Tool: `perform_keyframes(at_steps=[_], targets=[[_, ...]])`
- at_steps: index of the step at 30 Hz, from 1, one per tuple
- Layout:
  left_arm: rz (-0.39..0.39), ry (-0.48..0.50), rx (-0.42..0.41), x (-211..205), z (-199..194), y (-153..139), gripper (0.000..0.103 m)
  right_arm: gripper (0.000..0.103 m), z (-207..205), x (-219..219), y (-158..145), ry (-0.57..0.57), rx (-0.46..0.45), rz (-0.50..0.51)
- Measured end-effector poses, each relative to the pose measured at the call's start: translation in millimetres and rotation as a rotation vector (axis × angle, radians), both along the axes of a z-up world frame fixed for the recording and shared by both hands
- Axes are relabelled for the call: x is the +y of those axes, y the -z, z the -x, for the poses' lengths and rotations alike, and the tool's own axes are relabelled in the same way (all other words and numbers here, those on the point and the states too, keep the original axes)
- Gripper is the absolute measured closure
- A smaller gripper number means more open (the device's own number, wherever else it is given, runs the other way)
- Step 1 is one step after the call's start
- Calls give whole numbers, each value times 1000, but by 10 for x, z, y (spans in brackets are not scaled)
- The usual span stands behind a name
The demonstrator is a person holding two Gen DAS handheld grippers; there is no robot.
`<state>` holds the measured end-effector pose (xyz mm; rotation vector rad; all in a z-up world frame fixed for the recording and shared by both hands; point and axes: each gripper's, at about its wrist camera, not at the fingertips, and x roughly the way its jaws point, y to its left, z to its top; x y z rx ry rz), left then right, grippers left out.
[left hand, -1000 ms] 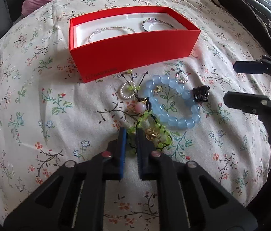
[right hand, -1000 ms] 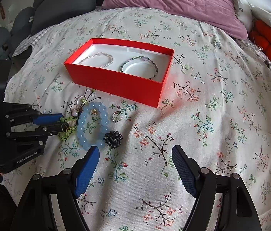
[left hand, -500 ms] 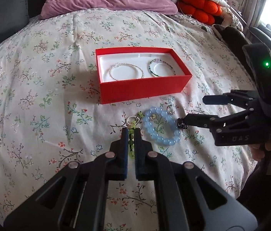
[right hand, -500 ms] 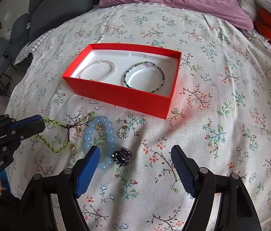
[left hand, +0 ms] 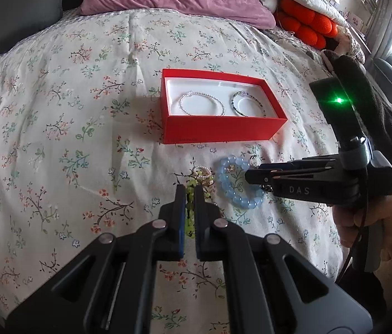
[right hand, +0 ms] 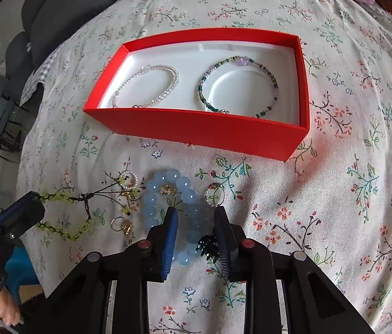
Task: Organize jewelry
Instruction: 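Grasp the light-blue bead bracelet with the right tool while the left tool holds the green bracelet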
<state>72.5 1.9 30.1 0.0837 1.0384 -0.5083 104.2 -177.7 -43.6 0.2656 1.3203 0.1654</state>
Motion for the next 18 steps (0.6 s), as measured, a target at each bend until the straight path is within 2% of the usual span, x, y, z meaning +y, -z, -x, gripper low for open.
perform_keyframes(at_steps=[9, 13, 18], targets=[[-5, -35, 56, 105, -62, 129, 97, 80, -26, 120, 107, -44, 10, 33], [-8, -62, 76, 135, -98, 172, 97, 91, -11, 232, 90, -86, -11, 123], [1, -68, 61, 142, -92, 98, 97, 91, 33, 236, -30, -79, -29, 102]])
